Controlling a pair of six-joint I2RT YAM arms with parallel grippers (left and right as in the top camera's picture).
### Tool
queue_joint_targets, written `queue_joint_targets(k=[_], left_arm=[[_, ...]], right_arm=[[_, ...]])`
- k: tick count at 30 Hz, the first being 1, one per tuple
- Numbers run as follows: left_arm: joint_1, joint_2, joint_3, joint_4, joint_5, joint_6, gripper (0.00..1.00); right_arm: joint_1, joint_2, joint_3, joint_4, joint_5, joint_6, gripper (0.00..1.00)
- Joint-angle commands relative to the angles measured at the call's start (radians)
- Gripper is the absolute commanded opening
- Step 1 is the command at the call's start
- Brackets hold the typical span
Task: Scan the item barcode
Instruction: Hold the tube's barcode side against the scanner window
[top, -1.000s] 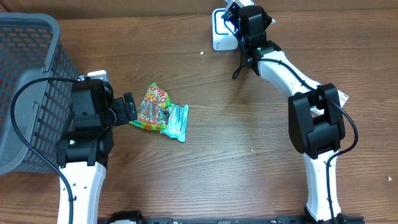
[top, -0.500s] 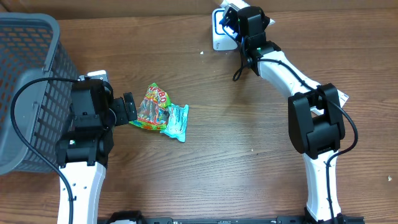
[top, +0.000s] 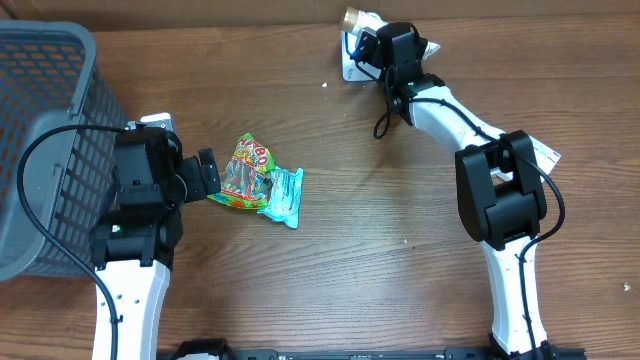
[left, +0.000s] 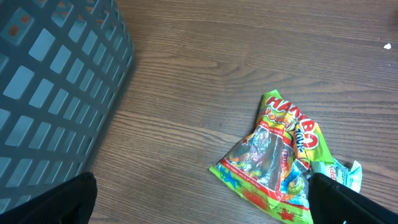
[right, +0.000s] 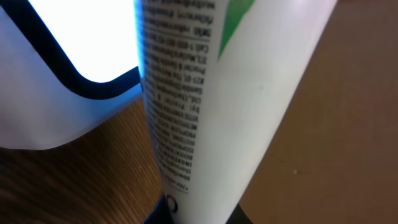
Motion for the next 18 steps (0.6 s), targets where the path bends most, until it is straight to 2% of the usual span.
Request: queue_joint_targets(k=[1,10,18], left_arm=[[0.004,-0.006,0.003,0.003,-0.009,0.014,1.0],[0.004,-0.006,0.003,0.003,-0.009,0.014,1.0],[0.004,-0.006,0.003,0.003,-0.009,0.014,1.0]], right_arm=[[0.009,-0.016,0.037,0.042,0.021,-0.03,0.04],[0.01,-0.016,0.037,0.074,0.039,-0.074,0.04],[0.01,-0.016,0.037,0.21,0.037,-0.22,0.04]])
